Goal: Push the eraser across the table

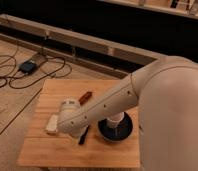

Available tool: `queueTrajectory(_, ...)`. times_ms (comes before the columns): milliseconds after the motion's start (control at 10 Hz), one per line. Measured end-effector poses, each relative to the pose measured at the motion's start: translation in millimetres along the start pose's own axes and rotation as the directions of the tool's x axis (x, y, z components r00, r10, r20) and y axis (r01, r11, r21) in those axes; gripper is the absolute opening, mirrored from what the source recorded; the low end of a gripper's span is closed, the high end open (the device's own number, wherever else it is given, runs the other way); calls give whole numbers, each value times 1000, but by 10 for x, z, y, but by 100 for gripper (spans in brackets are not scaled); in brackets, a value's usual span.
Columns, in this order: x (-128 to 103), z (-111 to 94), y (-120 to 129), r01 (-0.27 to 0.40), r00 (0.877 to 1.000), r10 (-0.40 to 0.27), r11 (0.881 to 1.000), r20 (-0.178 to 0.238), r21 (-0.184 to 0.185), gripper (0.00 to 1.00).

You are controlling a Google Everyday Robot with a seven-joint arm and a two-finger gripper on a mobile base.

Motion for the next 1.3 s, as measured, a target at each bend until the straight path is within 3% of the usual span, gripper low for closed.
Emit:
queueTrajectory(500,11,221,-75,44,999,-44,998,1,46,80)
queueTrajectory(1300,-108,379,-232,35,998,-43,989,52,146,80)
